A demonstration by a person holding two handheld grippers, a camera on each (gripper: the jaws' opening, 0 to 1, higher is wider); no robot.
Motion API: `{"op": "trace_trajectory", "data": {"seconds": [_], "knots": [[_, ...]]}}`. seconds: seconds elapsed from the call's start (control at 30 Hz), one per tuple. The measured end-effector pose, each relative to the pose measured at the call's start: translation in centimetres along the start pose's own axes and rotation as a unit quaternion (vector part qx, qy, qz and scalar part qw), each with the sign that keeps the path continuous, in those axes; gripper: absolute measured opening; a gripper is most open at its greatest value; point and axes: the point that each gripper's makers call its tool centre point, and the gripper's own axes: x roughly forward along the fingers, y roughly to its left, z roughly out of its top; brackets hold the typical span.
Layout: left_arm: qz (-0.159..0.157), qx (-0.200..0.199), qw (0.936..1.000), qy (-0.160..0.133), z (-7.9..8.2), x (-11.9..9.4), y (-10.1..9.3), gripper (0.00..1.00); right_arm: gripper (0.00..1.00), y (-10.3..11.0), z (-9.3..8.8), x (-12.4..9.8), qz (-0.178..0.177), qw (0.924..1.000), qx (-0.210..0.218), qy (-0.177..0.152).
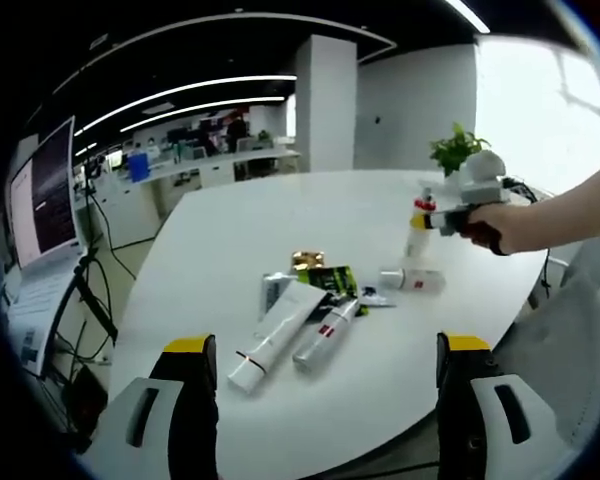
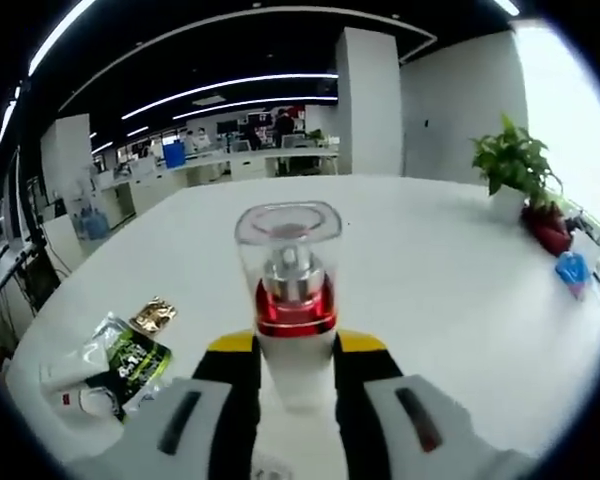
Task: Arrange the skincare products in the storage area until every visible bottle or jar stands upright without overlapping.
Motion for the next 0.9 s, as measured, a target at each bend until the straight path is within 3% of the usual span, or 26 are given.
{"op": "trace_trajectory", "data": {"seconds": [0.1, 0.23, 0.47, 0.57, 0.63, 0.9], "knots": [[-0.001, 0.000, 1.0000, -0.001, 0.0, 0.0, 0.0, 0.89, 0.28, 0.0, -1.1, 0.0, 0.005, 0.9997, -0.003, 0.025], [-0.001, 0.000, 1.0000, -0.001, 0.0, 0.0, 0.0, 0.89, 0.36, 0.5, -1.7, -0.3, 0.017, 0.9995, -0.013, 0.025], [0.000, 0.003, 1.0000, -0.002, 0.0, 0.0, 0.1, 0.89, 0.40, 0.9, -2.9, -1.1, 0.043, 0.9982, -0.020, 0.038], [-0.001, 0.005, 1.0000, -0.002, 0.0, 0.0, 0.0, 0.89, 0.48, 1.9, -3.6, -1.7, 0.078, 0.9942, -0.058, 0.046], [-0.002, 0.007, 1.0000, -0.001, 0.0, 0.0, -0.1, 0.89, 0.49, 2.0, -4.1, -2.2, 0.081, 0.9928, -0.072, 0.052], [-0.002, 0.011, 0.9999, -0.004, 0.1, -0.1, -0.1, 0.89, 0.55, 2.5, -4.2, -4.0, 0.119, 0.9890, -0.068, 0.056]]}}
